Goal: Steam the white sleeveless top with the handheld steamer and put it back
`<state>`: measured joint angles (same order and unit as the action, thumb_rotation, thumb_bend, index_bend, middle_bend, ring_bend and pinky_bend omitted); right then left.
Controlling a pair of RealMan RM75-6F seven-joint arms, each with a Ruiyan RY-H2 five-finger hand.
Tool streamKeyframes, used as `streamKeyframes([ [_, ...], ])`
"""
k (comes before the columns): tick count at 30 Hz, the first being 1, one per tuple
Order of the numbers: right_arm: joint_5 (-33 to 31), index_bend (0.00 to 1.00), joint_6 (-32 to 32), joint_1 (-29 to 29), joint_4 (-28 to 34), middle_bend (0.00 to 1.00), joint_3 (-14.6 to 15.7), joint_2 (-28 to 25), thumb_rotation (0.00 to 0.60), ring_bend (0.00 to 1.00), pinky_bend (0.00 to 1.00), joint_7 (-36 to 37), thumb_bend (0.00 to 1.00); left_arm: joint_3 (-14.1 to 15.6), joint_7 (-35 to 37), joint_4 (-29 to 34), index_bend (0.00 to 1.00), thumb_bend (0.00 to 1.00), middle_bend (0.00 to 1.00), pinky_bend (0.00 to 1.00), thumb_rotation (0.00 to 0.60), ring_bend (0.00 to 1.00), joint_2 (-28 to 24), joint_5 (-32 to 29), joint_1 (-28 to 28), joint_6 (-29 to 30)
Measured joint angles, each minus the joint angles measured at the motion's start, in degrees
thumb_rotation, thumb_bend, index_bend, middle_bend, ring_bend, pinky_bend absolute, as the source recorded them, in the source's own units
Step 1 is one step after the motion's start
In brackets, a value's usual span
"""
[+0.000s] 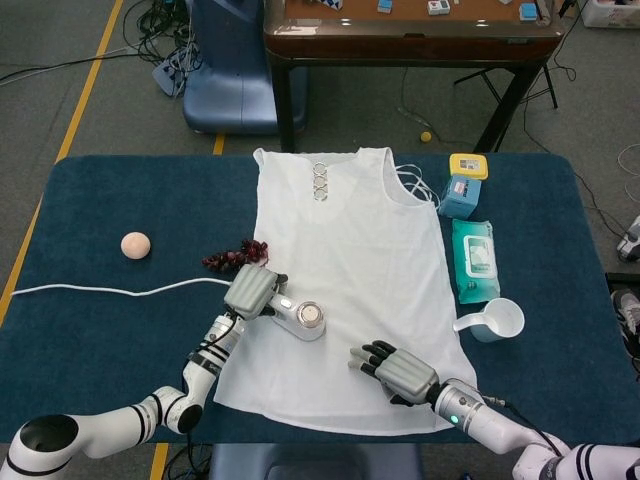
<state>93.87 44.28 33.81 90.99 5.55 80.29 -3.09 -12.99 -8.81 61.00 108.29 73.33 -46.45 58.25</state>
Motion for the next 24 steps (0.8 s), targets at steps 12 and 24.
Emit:
streamKeyframes([
  [12,0.2,0.0,0.9,0.5,-0.3,0.01,1.8,0.4,0.6,0.0,0.01,0.3,0.99,-1.2,0.4,-3.6,0.85,0.13,0.77,0.63,0.6,0.66,1.8,-1.2,-1.3,-1.7],
  [24,0.1,0.0,2.2,0.7,0.7,0.01,2.5,-0.2,0.6,0.0,0.01,0.1,0.99,-3.3,2.2,-9.4,0.85,0.13,0.77,0.63,0.6,0.66,2.3,-2.9,-2.3,-2.8],
])
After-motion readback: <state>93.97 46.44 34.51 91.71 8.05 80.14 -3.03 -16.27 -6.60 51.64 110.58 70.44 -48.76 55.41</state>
